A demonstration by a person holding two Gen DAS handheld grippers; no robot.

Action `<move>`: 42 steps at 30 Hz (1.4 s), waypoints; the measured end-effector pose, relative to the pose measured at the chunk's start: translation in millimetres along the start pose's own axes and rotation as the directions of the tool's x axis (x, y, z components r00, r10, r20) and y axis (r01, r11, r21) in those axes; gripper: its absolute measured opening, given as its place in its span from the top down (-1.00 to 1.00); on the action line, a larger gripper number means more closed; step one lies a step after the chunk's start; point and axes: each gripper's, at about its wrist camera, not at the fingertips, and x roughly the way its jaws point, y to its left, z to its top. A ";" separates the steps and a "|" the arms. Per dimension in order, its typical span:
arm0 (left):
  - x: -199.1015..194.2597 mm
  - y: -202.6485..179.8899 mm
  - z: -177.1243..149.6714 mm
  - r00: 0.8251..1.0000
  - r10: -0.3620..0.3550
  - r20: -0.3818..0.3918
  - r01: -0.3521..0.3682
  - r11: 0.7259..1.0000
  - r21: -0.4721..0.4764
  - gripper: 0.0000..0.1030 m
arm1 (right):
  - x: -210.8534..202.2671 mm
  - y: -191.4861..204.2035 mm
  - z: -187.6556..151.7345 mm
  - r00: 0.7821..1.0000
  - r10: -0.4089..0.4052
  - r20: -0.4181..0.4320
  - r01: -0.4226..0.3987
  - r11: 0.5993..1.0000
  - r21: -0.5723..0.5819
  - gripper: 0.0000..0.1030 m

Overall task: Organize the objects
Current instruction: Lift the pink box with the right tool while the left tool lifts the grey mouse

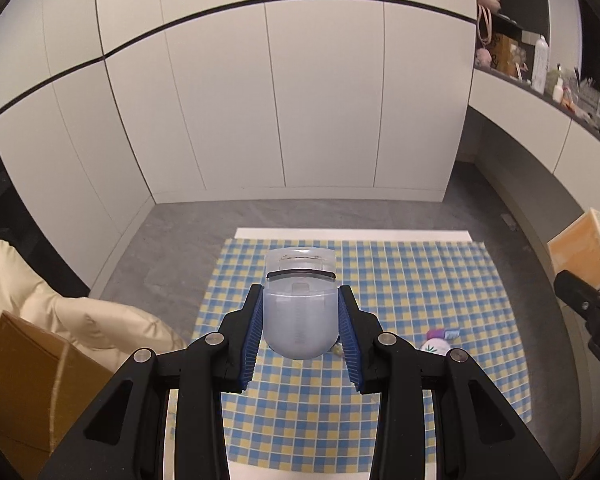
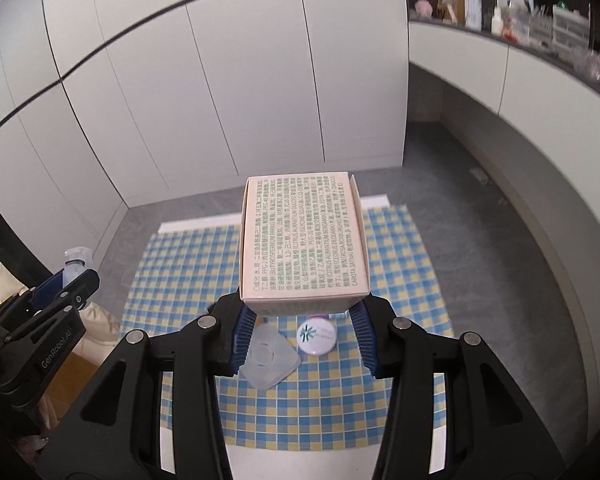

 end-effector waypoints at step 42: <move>-172.5 53.6 49.4 0.993 0.062 0.096 -0.054 0.995 -0.083 0.30 | -203.9 64.3 51.9 0.976 -0.001 0.219 0.035 0.988 -0.152 0.11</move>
